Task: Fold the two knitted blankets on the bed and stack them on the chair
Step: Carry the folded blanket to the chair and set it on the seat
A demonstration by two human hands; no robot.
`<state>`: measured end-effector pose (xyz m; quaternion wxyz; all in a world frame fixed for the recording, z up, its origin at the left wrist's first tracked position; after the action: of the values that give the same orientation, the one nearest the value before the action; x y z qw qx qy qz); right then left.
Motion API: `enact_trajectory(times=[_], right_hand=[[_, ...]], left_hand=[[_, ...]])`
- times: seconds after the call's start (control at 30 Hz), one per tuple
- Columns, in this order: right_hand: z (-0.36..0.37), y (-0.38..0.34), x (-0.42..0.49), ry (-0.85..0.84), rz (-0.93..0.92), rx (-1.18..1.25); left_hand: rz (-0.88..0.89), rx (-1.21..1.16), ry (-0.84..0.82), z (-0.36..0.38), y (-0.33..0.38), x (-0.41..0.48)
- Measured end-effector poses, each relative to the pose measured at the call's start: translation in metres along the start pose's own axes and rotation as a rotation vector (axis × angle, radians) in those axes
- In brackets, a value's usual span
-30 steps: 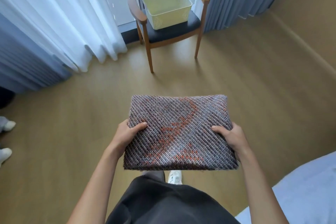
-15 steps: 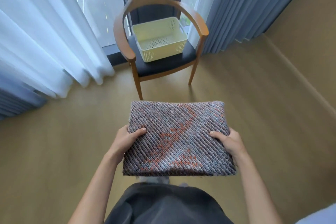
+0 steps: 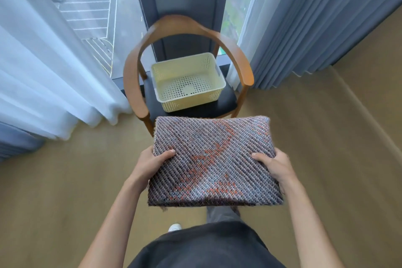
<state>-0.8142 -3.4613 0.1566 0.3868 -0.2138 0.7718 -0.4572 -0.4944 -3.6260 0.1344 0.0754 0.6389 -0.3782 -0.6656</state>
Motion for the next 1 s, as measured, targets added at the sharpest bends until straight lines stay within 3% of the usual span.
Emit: enact_trajectory(times=[0.33, 0.67, 1.0], right_hand=[[-0.007, -0.079, 0.167, -0.131, -0.049, -0.089], [0.067, -0.127, 0.296, -0.264, -0.042, -0.179], [0.109, -0.201, 0.416, -0.144, -0.062, -0.201]], left_hand=[[-0.060, -0.132, 0.109, 0.042, 0.097, 0.064], [-0.105, -0.228, 0.187, 0.004, 0.162, 0.151], [-0.155, -0.209, 0.093, -0.006, 0.286, 0.279]])
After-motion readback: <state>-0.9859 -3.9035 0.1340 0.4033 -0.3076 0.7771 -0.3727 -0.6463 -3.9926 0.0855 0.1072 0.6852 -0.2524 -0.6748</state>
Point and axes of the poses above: each hand's wrist, its own x-axis towards the middle knuckle, its own z-axis out of the palm, y = z × x, the point moved 8 cm from there along x, towards the middle knuckle, and after that the axes turned 12 degrees about -z, right-handed, at the moved point
